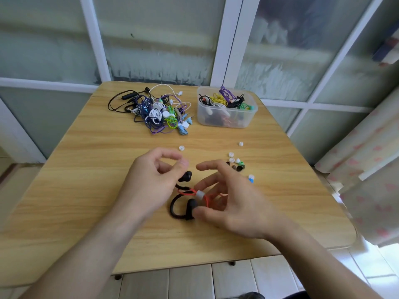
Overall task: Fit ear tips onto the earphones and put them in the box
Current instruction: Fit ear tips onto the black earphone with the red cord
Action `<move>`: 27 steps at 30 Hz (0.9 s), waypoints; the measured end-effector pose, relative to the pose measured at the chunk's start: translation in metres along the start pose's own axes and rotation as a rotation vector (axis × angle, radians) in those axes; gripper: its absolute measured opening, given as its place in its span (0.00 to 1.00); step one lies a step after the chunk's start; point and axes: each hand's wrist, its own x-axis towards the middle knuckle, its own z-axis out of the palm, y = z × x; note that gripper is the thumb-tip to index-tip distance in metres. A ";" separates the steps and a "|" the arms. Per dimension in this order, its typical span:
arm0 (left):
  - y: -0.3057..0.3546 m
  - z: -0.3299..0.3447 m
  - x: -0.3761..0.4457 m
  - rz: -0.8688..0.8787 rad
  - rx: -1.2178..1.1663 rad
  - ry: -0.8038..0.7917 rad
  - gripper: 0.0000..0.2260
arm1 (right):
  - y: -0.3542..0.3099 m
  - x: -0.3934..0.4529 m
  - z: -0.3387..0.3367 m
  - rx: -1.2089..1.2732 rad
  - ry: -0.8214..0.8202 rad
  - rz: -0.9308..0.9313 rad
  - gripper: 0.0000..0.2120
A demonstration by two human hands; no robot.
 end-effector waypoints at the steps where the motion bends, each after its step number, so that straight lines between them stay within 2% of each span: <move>1: -0.001 -0.002 0.001 0.028 0.088 -0.017 0.04 | -0.001 0.000 0.003 -0.013 0.017 -0.015 0.29; 5: -0.004 -0.007 0.003 0.052 0.296 -0.079 0.12 | -0.001 0.000 0.008 0.000 0.131 -0.049 0.13; 8: -0.007 -0.011 0.005 0.047 0.352 -0.155 0.16 | -0.002 0.001 0.006 0.055 0.217 -0.058 0.08; 10: -0.004 -0.012 0.003 0.033 0.327 -0.159 0.13 | -0.003 0.001 0.005 0.117 0.270 -0.065 0.08; 12: 0.002 -0.012 0.002 -0.007 0.196 -0.165 0.13 | -0.002 0.002 0.004 0.168 0.313 -0.083 0.08; 16: 0.011 -0.012 -0.003 -0.141 -0.184 -0.260 0.24 | -0.002 0.004 0.004 0.277 0.379 -0.108 0.08; 19: 0.012 -0.012 -0.003 -0.124 -0.210 -0.314 0.26 | -0.002 0.005 0.002 0.415 0.403 -0.125 0.08; 22: 0.013 -0.014 -0.005 -0.067 -0.209 -0.421 0.23 | -0.004 0.005 0.002 0.557 0.403 -0.129 0.09; 25: 0.014 -0.010 -0.009 -0.021 -0.195 -0.452 0.23 | -0.007 0.004 0.000 0.838 0.308 -0.095 0.18; 27: 0.014 -0.007 -0.008 -0.072 -0.327 -0.393 0.24 | -0.007 0.004 -0.003 1.001 0.253 -0.117 0.24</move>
